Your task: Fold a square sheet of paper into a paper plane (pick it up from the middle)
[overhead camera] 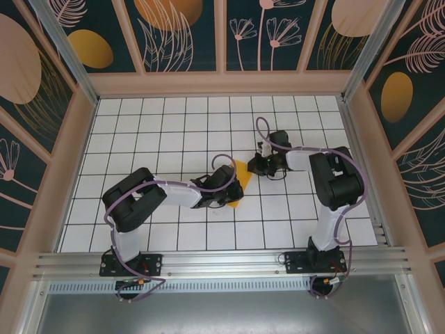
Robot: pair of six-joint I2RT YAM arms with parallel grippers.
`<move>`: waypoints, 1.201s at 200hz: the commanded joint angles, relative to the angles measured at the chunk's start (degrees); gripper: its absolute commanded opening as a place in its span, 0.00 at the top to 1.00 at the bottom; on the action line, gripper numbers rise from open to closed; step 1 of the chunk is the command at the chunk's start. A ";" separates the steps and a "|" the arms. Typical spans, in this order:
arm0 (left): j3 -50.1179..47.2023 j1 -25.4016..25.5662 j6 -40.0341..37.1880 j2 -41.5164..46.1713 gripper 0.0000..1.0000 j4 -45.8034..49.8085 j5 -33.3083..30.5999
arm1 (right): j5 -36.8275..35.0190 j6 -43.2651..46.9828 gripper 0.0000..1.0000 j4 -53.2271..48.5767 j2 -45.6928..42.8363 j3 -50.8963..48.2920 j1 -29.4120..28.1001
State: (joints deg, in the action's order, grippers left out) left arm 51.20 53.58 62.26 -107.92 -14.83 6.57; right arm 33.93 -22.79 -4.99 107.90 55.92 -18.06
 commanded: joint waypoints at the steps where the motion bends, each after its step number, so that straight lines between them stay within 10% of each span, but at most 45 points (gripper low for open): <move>1: -2.85 0.23 0.48 0.07 0.95 6.13 0.48 | -7.51 0.37 0.96 -1.28 1.91 3.29 2.86; 102: -1.03 0.23 -0.88 0.16 0.95 6.79 0.34 | -4.26 -0.41 0.95 0.01 -7.60 -0.77 -1.87; 240: -3.66 1.01 -1.37 3.61 0.93 5.94 2.50 | -7.17 -1.73 0.95 -2.13 2.11 -1.84 -3.70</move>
State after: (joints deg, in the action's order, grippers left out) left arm 50.33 53.60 61.78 -106.50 -13.13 7.22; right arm 31.31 -23.57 -4.69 106.19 54.02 -21.43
